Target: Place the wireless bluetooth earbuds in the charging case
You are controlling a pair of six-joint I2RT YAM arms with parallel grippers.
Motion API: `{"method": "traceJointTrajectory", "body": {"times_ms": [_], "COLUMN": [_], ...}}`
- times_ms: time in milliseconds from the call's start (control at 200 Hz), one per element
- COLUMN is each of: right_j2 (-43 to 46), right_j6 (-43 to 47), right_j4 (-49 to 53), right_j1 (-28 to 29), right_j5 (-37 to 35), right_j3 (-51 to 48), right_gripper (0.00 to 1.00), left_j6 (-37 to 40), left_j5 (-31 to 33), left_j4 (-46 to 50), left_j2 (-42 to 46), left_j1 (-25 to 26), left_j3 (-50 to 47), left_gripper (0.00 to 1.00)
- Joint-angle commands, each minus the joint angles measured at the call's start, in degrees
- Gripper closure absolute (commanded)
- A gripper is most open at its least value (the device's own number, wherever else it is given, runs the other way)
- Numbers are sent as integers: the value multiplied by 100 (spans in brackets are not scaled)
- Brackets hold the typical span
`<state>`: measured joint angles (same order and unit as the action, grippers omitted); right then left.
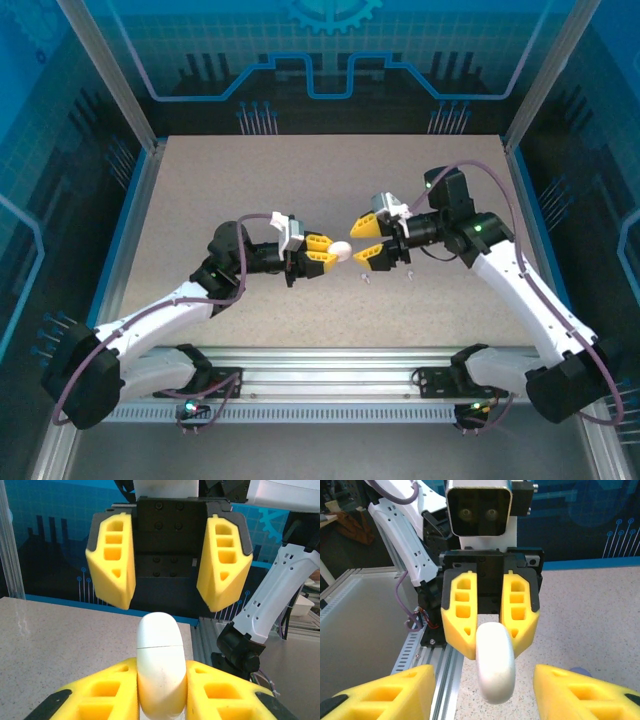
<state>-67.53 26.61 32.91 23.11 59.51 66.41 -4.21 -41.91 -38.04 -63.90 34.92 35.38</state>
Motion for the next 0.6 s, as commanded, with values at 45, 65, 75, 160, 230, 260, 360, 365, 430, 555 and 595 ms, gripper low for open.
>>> {"method": "traceJointTrajectory", "body": {"times_ms": [45, 65, 75, 160, 230, 260, 360, 365, 430, 555, 595], "right_j2": [-184, -202, -211, -302, -388, -412, -500, -503, -549, -591, -599], "right_j6": [72, 87, 102, 190, 269, 282, 307, 309, 344, 397, 406], "right_j4": [-6, 11, 18, 115, 198, 207, 216, 216, 238, 251, 248], "right_j1": [112, 120, 122, 164, 209, 219, 270, 271, 305, 341, 345], "right_j5": [-91, -68, -63, 5, 45, 57, 128, 125, 172, 243, 261], "right_j3": [16, 27, 36, 89, 135, 135, 183, 186, 235, 284, 285], "right_gripper": [45, 45, 45, 46, 46, 46, 48, 49, 52, 56, 56], "left_j6": [52, 56, 59, 52, 59, 60, 53, 52, 53, 60, 60], "left_j5": [-168, -165, -163, -165, -163, -161, -163, -165, -160, -150, -146], "left_j4": [-244, -248, -248, -253, -256, -256, -256, -261, -252, -225, -217], "left_j2": [166, 167, 163, 180, 193, 193, 196, 199, 204, 215, 211], "left_j1": [-11, -16, -17, -19, -12, -13, -15, -18, -16, -14, -12], "left_j3": [119, 119, 119, 110, 102, 101, 92, 92, 84, 79, 77], "left_gripper": [74, 74, 74, 74, 74, 74, 74, 74, 74, 74, 74]}}
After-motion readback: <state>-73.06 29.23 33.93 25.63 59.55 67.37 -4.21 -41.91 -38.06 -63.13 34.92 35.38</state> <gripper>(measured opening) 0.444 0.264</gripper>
